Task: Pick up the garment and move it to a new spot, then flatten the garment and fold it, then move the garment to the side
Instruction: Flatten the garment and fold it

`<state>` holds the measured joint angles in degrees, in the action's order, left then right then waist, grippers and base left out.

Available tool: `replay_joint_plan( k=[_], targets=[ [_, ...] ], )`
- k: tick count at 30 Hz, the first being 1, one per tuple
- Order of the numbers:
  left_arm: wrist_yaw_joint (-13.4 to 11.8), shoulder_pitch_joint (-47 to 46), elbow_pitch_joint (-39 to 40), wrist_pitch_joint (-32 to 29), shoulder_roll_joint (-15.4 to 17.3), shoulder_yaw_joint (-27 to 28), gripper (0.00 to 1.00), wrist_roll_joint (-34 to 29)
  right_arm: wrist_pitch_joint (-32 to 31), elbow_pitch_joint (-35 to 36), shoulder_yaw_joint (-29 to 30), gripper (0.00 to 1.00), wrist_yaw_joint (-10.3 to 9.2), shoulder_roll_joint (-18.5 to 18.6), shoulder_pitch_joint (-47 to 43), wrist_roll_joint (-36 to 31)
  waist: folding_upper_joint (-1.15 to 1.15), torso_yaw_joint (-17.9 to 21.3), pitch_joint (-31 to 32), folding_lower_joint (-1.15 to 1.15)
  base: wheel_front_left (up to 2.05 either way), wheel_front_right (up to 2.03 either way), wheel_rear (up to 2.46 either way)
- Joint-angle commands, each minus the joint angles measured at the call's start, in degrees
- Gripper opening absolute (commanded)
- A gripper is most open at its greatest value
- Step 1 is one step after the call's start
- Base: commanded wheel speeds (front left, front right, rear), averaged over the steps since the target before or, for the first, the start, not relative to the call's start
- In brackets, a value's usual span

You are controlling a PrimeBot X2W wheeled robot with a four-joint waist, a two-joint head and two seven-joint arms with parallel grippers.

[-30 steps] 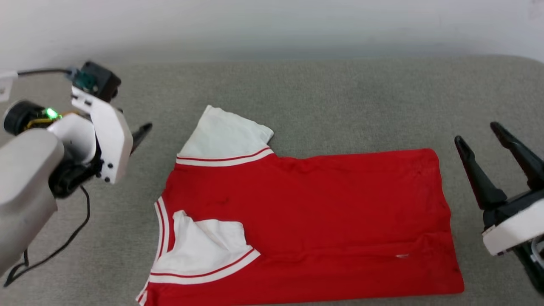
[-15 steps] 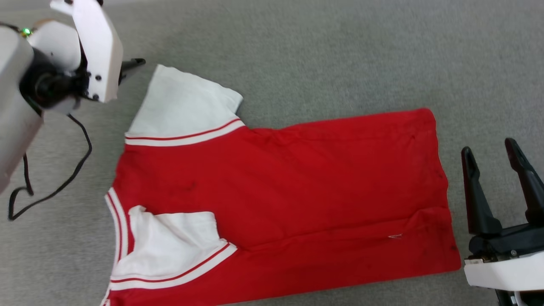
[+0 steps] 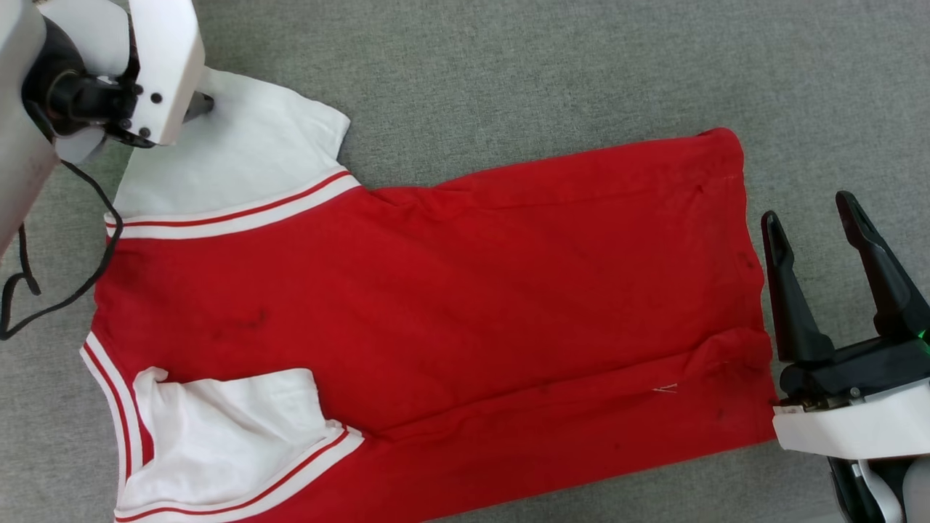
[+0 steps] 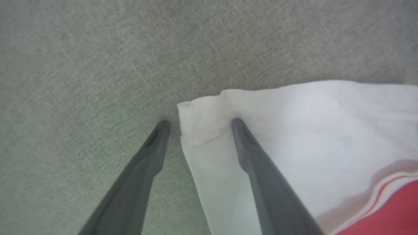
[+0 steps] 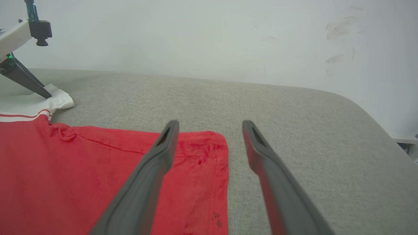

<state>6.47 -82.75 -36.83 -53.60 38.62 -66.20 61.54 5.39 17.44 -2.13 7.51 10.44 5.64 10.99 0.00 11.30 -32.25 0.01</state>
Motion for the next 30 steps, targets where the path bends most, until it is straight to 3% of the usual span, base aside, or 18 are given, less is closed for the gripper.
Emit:
replay_joint_plan(
  k=[1,2,3,4,11,15,21,26,30],
  targets=[
    [0.3,1.8,-0.3,-0.4,-0.3,-1.4,1.00,-0.2,0.5,-0.6,-0.1,1.00,-0.05,0.6,1.0,0.2,0.00,0.3,-0.4,-0.01,0.00,0.00,0.00],
    [0.5,2.2,-0.3,-0.5,-0.2,-1.8,0.99,0.0,0.6,-0.9,-0.1,1.00,-0.05,0.9,1.3,0.2,0.00,0.4,-0.3,-0.01,0.00,0.00,0.00],
    [0.5,2.5,-0.2,-0.6,-0.1,-2.0,0.15,0.2,0.6,-1.2,-0.2,1.00,-0.05,1.1,1.6,0.3,0.00,0.4,-0.2,-0.01,0.00,0.00,0.00],
    [0.7,2.7,0.0,-0.5,0.0,-2.1,0.00,0.5,0.6,-1.3,-0.2,1.00,-0.05,1.3,1.9,0.3,0.00,0.4,-0.2,-0.01,0.00,0.00,0.00],
    [0.9,1.9,1.0,3.2,0.1,-2.3,0.00,0.1,-1.1,-1.0,1.2,1.00,-0.05,4.8,5.9,-0.3,0.00,-0.5,2.3,-0.01,0.00,0.00,0.00],
    [0.9,1.7,2.6,5.2,-0.4,-3.2,0.00,-0.3,-6.4,0.0,0.3,1.00,-0.05,10.4,10.7,0.5,0.00,-1.5,4.5,-0.01,0.00,0.00,0.00],
    [0.9,2.4,6.0,7.2,-0.9,-4.3,0.00,0.6,-21.5,-3.0,-5.5,1.00,-0.07,21.0,18.5,5.6,0.00,-3.8,6.5,-0.01,0.00,0.00,0.00],
    [0.9,2.6,8.9,8.6,-1.6,-5.3,0.00,0.6,-39.7,-7.1,-15.5,1.00,-0.06,31.3,26.3,15.6,0.00,-5.9,7.4,-0.01,0.00,0.00,0.00],
    [0.9,2.6,10.5,9.9,-1.8,-5.8,0.00,0.9,-51.8,-10.1,-23.8,1.00,-0.06,37.3,32.5,22.9,0.00,-7.6,7.5,-0.01,0.00,0.00,0.00]
  ],
)
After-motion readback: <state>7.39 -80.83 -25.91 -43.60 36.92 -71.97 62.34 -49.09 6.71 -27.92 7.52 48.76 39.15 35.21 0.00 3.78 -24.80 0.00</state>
